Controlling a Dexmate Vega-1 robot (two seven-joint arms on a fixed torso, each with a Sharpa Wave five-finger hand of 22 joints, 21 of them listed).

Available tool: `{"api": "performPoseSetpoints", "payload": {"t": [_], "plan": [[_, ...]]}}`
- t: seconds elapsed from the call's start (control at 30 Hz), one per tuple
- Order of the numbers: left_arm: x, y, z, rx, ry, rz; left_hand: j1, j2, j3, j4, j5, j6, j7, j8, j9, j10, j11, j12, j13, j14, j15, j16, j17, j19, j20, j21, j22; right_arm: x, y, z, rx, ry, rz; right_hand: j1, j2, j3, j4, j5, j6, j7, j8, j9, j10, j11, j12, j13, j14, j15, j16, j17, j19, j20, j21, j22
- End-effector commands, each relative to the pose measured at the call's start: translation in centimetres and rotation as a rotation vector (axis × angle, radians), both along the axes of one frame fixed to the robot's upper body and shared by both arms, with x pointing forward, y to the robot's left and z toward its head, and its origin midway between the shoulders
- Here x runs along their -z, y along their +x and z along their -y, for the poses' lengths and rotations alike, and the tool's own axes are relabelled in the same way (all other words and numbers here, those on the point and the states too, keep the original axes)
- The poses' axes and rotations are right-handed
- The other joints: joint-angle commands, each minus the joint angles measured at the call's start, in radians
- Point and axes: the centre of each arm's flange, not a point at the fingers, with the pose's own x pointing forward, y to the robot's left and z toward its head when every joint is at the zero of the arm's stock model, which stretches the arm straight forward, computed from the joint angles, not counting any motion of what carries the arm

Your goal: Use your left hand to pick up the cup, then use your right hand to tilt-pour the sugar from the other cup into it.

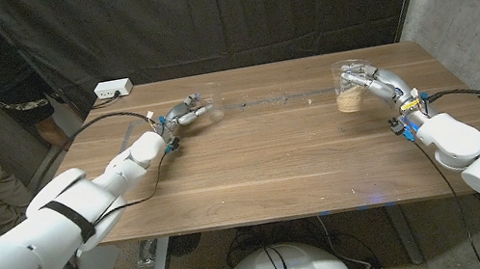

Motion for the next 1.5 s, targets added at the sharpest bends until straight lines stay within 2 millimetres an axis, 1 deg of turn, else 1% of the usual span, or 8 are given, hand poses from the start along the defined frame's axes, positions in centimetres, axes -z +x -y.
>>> {"api": "performPoseSetpoints", "payload": {"t": [0.03, 0.73, 0.87, 0.93, 1.03, 1.07, 1.1, 1.5], "plan": [[-0.3, 0.3, 1.9, 0.019, 0.015, -0.012, -0.002, -0.002, -0.009, 0.002, 0.006, 0.006, -0.001, 0.011, 0.004, 0.009, -0.002, 0.010, 0.002, 0.012, -0.055, 0.004, 0.001, 0.006, 0.000, 0.008, 0.006, 0.0, 0.3, 0.6, -0.002, 0.006, 0.004, -0.004, 0.009, 0.010, -0.002, 0.002, 0.006, -0.001, 0.007, 0.002, 0.003, 0.002, 0.003, 0.003, 0.011, -0.172, -0.002, 0.006, 0.002, -0.097, -0.001, 0.003], [-0.5, 0.6, 4.2, 0.042, 0.041, -0.022, 0.001, 0.003, -0.018, 0.004, 0.008, 0.025, 0.001, 0.020, 0.005, 0.034, -0.006, 0.020, 0.001, 0.035, -0.060, 0.012, 0.002, 0.010, 0.002, 0.011, 0.007, 0.3, 0.3, 1.7, -0.002, 0.021, 0.006, -0.009, 0.010, 0.011, 0.000, 0.002, 0.009, 0.000, 0.006, 0.003, 0.010, 0.004, 0.004, 0.004, 0.013, -0.172, -0.005, 0.010, 0.003, -0.097, -0.002, 0.003], [-0.5, 0.6, 4.5, 0.048, 0.035, -0.018, 0.003, 0.006, -0.020, 0.004, 0.009, 0.039, -0.004, 0.027, 0.006, 0.049, -0.008, 0.026, 0.002, 0.047, -0.065, 0.017, 0.004, 0.019, 0.002, 0.015, 0.007, 0.4, 0.2, 1.9, 0.001, 0.022, 0.007, -0.009, 0.011, 0.011, 0.001, 0.002, 0.009, 0.000, 0.006, 0.003, 0.008, 0.003, 0.003, 0.004, 0.014, -0.172, -0.005, 0.011, 0.003, -0.097, -0.002, 0.003], [-0.5, 0.5, 4.6, 0.054, 0.031, -0.014, 0.005, 0.010, -0.021, 0.005, 0.010, 0.049, -0.006, 0.032, 0.007, 0.062, -0.004, 0.031, 0.003, 0.055, -0.066, 0.019, 0.006, 0.032, 0.000, 0.020, 0.008, 0.5, 0.1, 2.0, 0.002, 0.025, 0.006, -0.010, 0.010, 0.011, 0.001, 0.002, 0.010, 0.000, 0.006, 0.003, 0.006, -0.001, 0.002, 0.004, 0.014, -0.172, -0.006, 0.011, 0.003, -0.096, -0.002, 0.003], [-0.3, 0.4, 4.8, 0.059, 0.022, -0.006, 0.010, 0.017, -0.022, 0.004, 0.011, 0.069, -0.009, 0.042, 0.008, 0.074, -0.008, 0.037, 0.006, 0.071, -0.070, 0.024, 0.008, 0.046, -0.004, 0.027, 0.010, 0.6, 0.0, 2.1, 0.002, 0.022, 0.006, -0.010, 0.010, 0.011, 0.000, 0.002, 0.010, -0.001, 0.006, 0.003, 0.006, 0.003, 0.002, 0.005, 0.014, -0.172, -0.006, 0.012, 0.003, -0.097, -0.002, 0.003], [-0.2, 0.4, 4.8, 0.061, 0.022, -0.005, 0.014, 0.022, -0.022, 0.004, 0.012, 0.081, -0.015, 0.048, 0.009, 0.087, -0.012, 0.043, 0.007, 0.084, -0.072, 0.028, 0.010, 0.053, -0.009, 0.030, 0.011, 0.6, 0.0, 2.1, 0.004, 0.028, 0.004, -0.010, 0.010, 0.011, 0.000, 0.002, 0.010, 0.000, 0.005, 0.003, 0.007, 0.005, 0.002, 0.005, 0.014, -0.172, -0.006, 0.012, 0.003, -0.097, -0.002, 0.003], [-0.2, 0.4, 4.8, 0.062, 0.023, -0.004, 0.017, 0.025, -0.022, 0.004, 0.012, 0.082, -0.013, 0.050, 0.009, 0.099, -0.018, 0.049, 0.008, 0.085, -0.072, 0.028, 0.011, 0.054, -0.010, 0.030, 0.012, 0.7, 0.0, 2.2, 0.002, 0.023, 0.004, -0.010, 0.010, 0.011, 0.000, 0.002, 0.010, 0.000, 0.005, 0.003, 0.006, 0.004, 0.002, 0.005, 0.014, -0.172, -0.006, 0.012, 0.003, -0.097, -0.003, 0.003], [0.3, -0.1, 4.8, 0.081, 0.012, 0.023, 0.032, 0.039, -0.020, 0.001, 0.013, 0.112, -0.009, 0.067, 0.013, 0.118, -0.018, 0.062, 0.015, 0.112, -0.084, 0.033, 0.016, 0.072, -0.022, 0.038, 0.014, 1.1, -0.2, 2.4, 0.004, 0.031, -0.002, -0.011, 0.011, 0.012, 0.000, 0.002, 0.011, -0.001, 0.005, 0.003, 0.006, -0.002, 0.000, 0.004, 0.015, -0.172, -0.009, 0.015, 0.003, -0.097, -0.003, 0.003]]}}
